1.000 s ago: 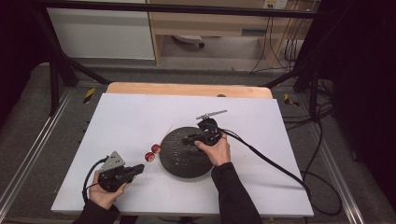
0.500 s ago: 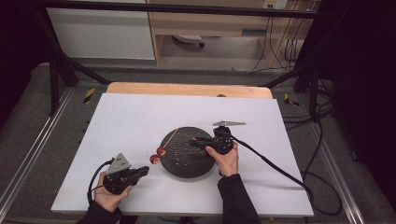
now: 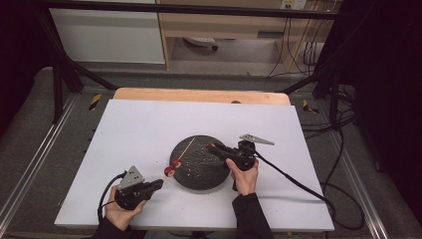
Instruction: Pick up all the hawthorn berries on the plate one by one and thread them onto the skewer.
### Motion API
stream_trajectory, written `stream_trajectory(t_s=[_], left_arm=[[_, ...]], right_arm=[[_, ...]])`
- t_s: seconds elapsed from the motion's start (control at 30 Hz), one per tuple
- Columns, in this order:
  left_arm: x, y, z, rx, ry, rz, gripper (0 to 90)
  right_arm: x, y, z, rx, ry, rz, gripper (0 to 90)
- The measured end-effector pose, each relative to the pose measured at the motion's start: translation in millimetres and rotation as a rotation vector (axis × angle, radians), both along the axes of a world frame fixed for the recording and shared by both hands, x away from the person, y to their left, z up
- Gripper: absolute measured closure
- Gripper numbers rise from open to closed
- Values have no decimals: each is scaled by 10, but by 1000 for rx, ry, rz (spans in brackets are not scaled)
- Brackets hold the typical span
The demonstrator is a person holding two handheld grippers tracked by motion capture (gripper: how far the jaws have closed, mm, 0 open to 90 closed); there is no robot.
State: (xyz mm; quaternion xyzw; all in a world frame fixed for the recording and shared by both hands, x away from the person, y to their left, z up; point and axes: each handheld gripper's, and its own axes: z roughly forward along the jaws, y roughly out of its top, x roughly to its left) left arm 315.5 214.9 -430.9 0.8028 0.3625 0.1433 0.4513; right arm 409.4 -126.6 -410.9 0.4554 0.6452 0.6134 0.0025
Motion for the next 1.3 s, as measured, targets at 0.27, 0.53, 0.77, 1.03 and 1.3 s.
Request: stream_trajectory(t_s=[0.27,0.53,0.77,1.03,1.3], left_arm=[[-10,-75,0,-7,-7,17,882],[-8,-169,28,-15,-17,30,883],[1,-218,48,-27,-22,45,883],[8,-269,76,-42,-25,50,883],[8,-375,100,-44,-32,50,883]], right_arm=[[1,33,-28,86,-37,-54,626],[22,23,7,149,-67,-101,627],[46,-2,54,200,-92,-138,627],[78,-22,91,245,-110,-172,627],[125,-52,131,287,-124,-202,627]])
